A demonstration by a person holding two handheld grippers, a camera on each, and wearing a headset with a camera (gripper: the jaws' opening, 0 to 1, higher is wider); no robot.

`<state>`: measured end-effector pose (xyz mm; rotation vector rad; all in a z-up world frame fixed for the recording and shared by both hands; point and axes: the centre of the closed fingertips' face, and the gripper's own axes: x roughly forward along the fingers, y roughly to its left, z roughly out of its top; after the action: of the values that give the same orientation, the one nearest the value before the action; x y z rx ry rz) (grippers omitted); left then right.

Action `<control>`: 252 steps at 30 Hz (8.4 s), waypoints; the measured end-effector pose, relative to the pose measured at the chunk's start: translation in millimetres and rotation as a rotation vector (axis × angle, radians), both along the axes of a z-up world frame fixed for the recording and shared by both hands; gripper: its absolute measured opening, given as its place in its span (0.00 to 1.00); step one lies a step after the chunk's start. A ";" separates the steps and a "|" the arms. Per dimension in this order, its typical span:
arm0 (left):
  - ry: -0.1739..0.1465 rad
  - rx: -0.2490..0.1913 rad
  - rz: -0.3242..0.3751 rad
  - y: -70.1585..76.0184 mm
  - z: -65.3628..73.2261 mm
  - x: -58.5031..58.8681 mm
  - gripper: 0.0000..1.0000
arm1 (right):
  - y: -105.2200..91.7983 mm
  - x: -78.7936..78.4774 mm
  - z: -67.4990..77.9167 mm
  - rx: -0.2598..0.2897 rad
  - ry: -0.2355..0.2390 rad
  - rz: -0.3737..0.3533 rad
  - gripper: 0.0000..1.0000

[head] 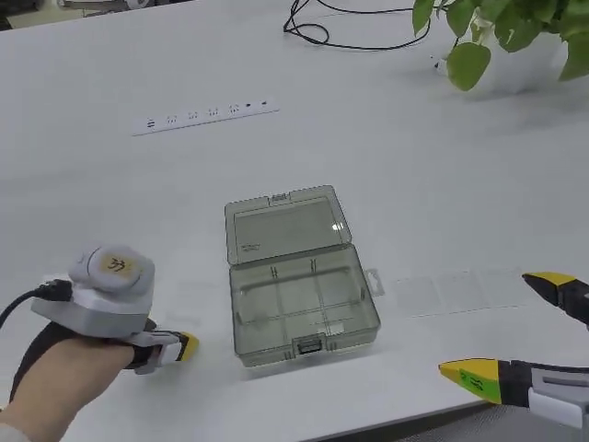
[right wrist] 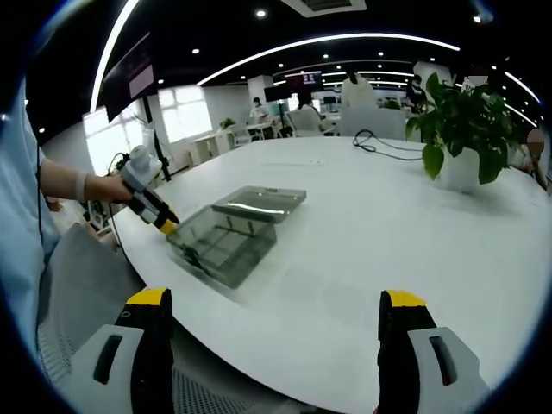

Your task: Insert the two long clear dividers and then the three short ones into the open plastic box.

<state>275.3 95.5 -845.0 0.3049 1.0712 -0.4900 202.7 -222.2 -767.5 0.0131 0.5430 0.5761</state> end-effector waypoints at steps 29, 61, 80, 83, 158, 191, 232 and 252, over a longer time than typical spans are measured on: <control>-0.006 -0.045 0.033 -0.1 1.7 -3.0 0.30 | 3.0 -0.6 2.5 0.009 -0.010 0.002 1.00; -0.125 -0.202 0.097 -3.9 42.7 11.3 0.30 | 16.9 20.0 19.0 0.053 -0.011 0.009 0.92; -0.269 -0.335 0.014 -56.2 105.4 26.0 0.30 | 56.6 57.8 56.1 0.176 -0.040 0.009 0.74; -0.279 -0.342 -0.014 -68.1 109.8 24.7 0.30 | 66.6 63.1 62.2 0.220 -0.041 0.010 0.70; -0.374 -0.431 -0.182 -157.1 144.4 7.0 0.30 | 137.8 92.9 83.6 0.779 0.188 -0.121 0.04; -0.357 -0.431 -0.103 -154.2 156.7 4.8 0.31 | 142.3 93.1 97.8 0.689 0.294 -0.008 0.02; -0.386 -0.355 -0.391 -108.9 110.1 -6.7 1.00 | 111.6 95.2 27.7 0.108 0.696 -0.075 0.02; -0.381 -0.409 -0.397 -106.1 102.9 -14.5 0.98 | 106.3 95.0 2.1 -0.063 0.888 -0.171 0.02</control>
<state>260.8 -10.5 -742.0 0.2337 0.5196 -0.9489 297.8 -116.0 -765.4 0.2630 1.4079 0.3625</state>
